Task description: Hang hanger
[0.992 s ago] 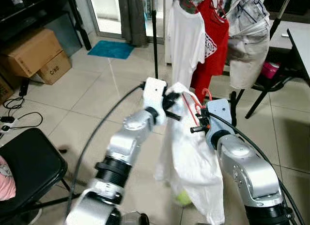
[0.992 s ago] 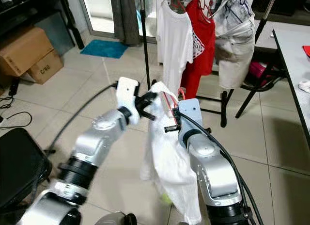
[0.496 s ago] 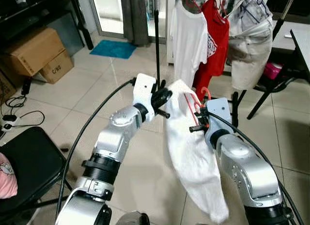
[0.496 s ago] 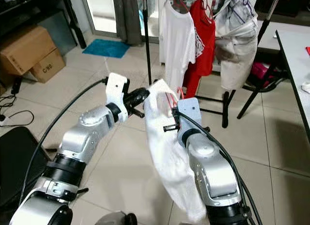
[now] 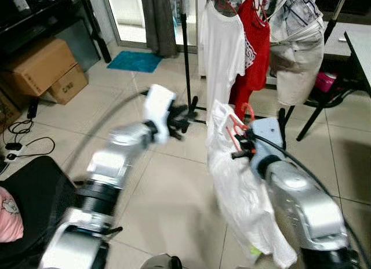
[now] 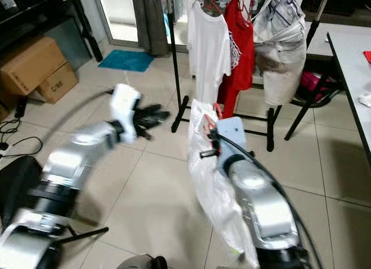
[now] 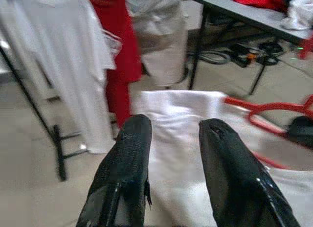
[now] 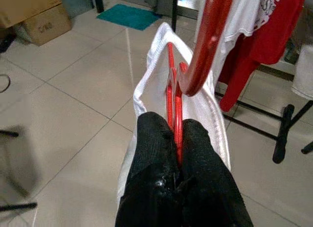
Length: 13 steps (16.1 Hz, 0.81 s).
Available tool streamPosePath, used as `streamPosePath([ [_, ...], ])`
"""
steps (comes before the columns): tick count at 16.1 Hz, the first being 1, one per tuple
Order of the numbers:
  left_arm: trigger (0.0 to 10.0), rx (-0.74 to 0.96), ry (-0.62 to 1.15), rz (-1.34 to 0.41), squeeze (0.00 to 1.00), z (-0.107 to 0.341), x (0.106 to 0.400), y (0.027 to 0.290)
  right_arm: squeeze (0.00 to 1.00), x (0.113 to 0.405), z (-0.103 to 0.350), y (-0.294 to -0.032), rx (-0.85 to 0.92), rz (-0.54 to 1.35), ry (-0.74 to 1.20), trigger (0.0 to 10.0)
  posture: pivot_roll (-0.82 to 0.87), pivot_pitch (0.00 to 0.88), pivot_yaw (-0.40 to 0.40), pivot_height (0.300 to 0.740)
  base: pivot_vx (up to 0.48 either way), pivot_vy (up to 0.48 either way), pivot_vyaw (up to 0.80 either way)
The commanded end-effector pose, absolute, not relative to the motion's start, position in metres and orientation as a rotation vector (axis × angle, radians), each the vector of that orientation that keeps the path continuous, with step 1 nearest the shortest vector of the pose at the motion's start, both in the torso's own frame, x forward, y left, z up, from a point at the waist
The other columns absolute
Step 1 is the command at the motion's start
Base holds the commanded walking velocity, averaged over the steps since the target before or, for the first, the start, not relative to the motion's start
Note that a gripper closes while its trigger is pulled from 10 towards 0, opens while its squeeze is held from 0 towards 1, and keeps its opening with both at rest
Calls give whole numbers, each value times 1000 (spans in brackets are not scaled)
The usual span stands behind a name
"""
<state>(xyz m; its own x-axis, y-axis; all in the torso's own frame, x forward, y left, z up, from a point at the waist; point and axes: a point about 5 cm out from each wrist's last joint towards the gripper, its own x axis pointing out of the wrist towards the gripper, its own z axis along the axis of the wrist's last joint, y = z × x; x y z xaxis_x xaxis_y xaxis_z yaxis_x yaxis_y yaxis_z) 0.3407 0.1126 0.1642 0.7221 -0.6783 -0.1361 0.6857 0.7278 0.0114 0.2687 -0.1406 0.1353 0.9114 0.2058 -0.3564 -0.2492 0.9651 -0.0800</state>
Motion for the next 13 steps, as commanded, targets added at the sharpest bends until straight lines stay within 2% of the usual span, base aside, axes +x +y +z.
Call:
streamPosePath([
  [1, 10000, 134, 108, -728, 1000, 166, 341, 136, 0, 265, 147, -139, -112, 343, 307, 10000, -63, 4, 118, 740, 0, 0, 0],
  [3, 10000, 291, 91, -675, 1000, 168, 337, 179, 0, 253, 157, -147, -92, 522, 295, 10000, -46, 0, 109, 740, 0, 0, 0],
  [5, 10000, 318, 76, -654, 1000, 172, 335, 194, 0, 247, 161, -150, -107, 600, 295, 10000, -38, 0, 102, 740, 0, 0, 0],
  [6, 10000, 404, 76, -681, 906, 173, 331, 206, 0, 242, 167, -152, -106, 676, 294, 10000, -30, 4, 97, 740, 0, 0, 0],
  [7, 10000, 507, 88, -749, 0, 171, 325, 213, 0, 238, 172, -153, -100, 742, 285, 10000, -29, 5, 96, 740, 0, 0, 0],
  [13, 10000, 666, 169, -830, 0, 161, 316, 238, 0, 221, 192, -151, -55, 973, 254, 10000, -26, 30, 88, 740, 0, 0, 0],
])
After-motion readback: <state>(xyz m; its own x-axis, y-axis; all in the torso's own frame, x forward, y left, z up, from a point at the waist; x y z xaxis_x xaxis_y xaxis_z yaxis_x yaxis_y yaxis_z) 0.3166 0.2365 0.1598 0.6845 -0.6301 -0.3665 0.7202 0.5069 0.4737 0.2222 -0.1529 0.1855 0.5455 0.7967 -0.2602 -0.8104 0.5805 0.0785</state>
